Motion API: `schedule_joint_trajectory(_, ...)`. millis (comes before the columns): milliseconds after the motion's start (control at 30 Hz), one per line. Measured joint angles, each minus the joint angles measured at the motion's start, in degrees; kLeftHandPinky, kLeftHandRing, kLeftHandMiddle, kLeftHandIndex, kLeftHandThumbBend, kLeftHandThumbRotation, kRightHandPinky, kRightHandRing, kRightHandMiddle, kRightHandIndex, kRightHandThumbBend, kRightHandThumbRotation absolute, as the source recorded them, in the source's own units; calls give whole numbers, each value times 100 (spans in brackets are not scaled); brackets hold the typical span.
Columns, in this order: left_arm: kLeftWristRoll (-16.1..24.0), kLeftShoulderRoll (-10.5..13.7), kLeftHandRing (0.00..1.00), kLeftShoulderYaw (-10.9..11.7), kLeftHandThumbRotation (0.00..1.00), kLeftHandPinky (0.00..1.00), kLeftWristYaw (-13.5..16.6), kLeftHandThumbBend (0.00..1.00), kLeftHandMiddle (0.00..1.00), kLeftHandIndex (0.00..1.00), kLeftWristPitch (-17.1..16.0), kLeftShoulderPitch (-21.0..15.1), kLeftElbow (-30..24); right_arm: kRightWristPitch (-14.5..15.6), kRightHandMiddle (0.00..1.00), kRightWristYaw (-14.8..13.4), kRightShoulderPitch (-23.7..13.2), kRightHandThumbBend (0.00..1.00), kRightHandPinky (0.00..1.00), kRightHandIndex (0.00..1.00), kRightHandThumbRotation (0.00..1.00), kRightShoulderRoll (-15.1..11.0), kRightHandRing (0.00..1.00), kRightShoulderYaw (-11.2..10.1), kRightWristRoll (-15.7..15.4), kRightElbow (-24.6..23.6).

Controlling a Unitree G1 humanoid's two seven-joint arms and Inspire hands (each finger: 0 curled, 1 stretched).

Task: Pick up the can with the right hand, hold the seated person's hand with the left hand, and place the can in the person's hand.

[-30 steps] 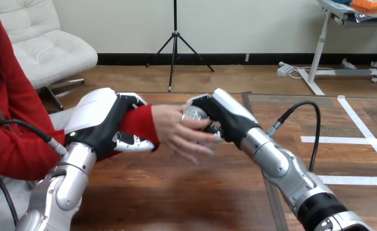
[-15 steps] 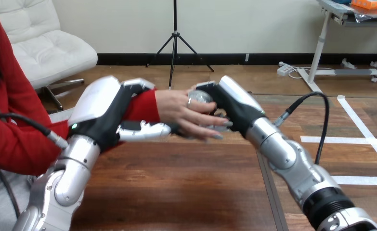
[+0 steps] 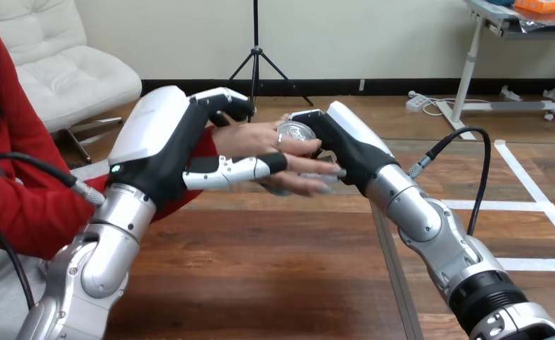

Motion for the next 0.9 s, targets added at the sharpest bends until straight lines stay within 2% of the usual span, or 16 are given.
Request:
schedule_joint_trajectory(400, -39, 2, 69, 22, 92, 54, 28, 100, 73, 70, -92, 7, -1, 44, 59, 58, 2, 86, 49, 63, 47, -110, 56, -3, 46, -20)
schedule_joint_trajectory(900, -106, 1, 70, 32, 92, 54, 89, 100, 75, 71, -206, 14, -24, 69, 64, 84, 4, 92, 51, 66, 57, -173, 59, -3, 77, -31)
